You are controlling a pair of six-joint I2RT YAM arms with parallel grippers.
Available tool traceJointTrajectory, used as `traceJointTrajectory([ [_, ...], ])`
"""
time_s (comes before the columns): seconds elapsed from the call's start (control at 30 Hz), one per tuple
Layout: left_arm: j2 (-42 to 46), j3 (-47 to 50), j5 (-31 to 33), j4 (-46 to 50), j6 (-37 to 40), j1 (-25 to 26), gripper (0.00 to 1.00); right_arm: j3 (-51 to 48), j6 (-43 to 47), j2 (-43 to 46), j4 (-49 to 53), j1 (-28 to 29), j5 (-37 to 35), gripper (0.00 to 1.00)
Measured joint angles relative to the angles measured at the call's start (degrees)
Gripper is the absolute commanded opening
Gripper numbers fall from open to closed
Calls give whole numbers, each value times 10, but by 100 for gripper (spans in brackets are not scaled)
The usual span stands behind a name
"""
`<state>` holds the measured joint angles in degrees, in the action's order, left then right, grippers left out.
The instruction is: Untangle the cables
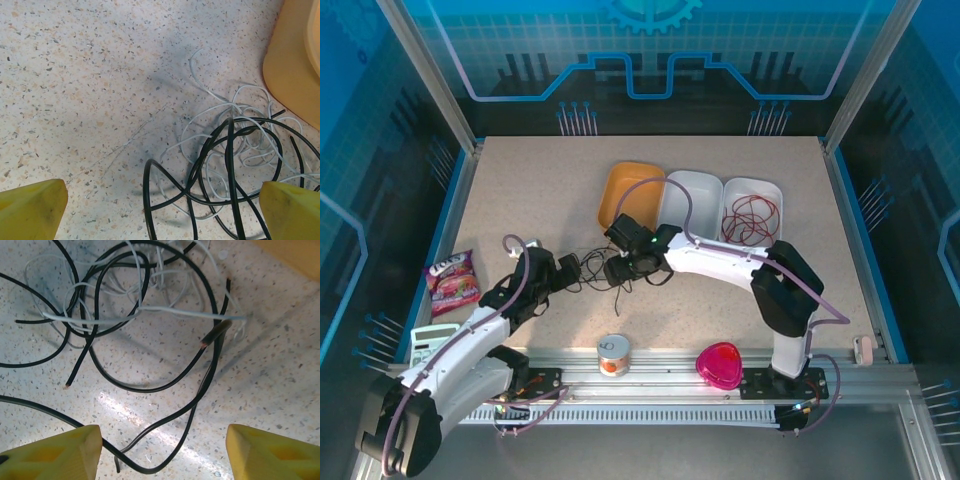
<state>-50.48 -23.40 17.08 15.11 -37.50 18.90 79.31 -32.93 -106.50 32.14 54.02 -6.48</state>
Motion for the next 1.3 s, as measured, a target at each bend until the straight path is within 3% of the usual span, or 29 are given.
traceJointTrajectory([
  [0.73,-17,4,-21,-21,-2,0,99,0,-23,-49,-5,3,5,47],
  [1.1,-28,11,-35,-32,-6,0,99,0,-31,-70,-18,3,5,44],
  [1.3,-31,11,-45,-38,-12,0,99,-2,-31,-67,-16,3,-2,49],
])
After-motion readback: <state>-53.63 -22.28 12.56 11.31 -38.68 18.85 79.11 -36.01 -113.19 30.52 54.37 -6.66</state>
